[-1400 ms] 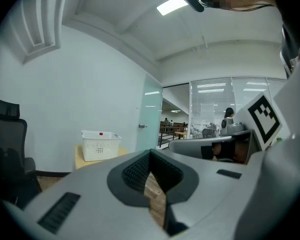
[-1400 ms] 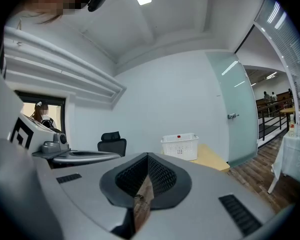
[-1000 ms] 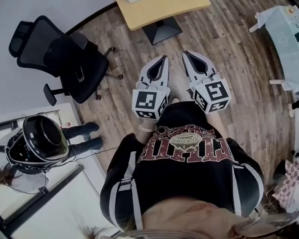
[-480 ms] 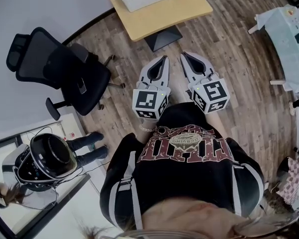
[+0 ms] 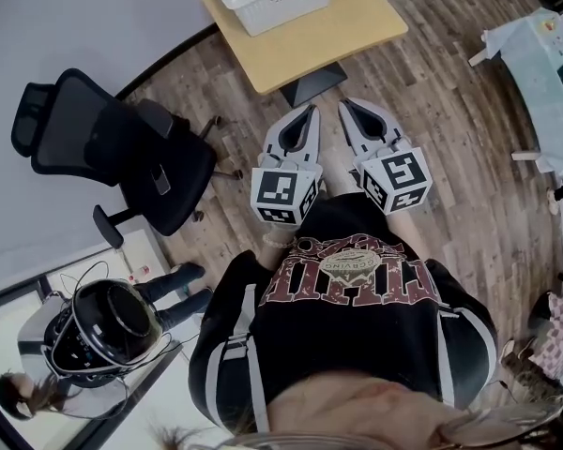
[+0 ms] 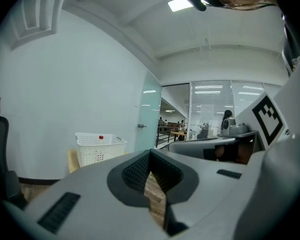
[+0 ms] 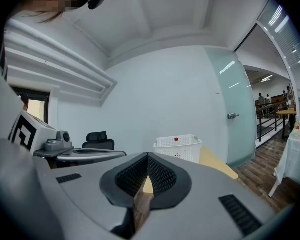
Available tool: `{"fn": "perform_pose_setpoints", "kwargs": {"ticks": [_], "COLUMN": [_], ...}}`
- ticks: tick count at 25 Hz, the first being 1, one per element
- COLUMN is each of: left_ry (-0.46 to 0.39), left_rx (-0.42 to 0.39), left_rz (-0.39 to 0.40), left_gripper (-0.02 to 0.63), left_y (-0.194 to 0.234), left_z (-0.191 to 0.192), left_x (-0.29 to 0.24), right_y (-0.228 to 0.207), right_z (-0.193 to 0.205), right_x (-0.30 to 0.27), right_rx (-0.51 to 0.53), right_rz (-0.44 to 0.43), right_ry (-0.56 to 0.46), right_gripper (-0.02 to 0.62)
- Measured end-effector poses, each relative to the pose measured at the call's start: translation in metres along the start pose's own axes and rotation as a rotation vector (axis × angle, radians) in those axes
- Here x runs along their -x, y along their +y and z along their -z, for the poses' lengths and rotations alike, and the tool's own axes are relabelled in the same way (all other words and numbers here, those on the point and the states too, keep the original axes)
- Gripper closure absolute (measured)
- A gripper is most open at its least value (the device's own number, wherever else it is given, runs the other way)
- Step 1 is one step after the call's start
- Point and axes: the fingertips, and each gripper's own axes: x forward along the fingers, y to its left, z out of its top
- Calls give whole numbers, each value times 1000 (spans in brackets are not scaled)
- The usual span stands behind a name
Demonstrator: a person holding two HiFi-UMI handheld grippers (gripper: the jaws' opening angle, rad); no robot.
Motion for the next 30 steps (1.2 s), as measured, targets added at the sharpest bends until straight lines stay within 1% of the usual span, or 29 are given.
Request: {"fn": "perform_pose_setpoints", "kwargs": {"ticks": [8, 18, 24, 30], "left_ry": [8, 11, 17, 18], "left_rx": [-5, -6, -2, -10], "left_rz": [18, 8, 20, 18], "left_gripper": [560, 560, 560, 560], "left_y": [31, 52, 52, 58], "left_z": [-4, -11, -12, -18], "left_x": [-8, -18, -40, -72], "right_y": [5, 3, -15, -41], "right_z": [-1, -7, -8, -15], "right_x": [-32, -52, -61, -84], "right_rx": [-6, 2, -2, -3], "right_rz": [21, 23, 23, 4], "right_ry": [2, 6, 13, 19], "right_gripper": [578, 578, 578, 578]}}
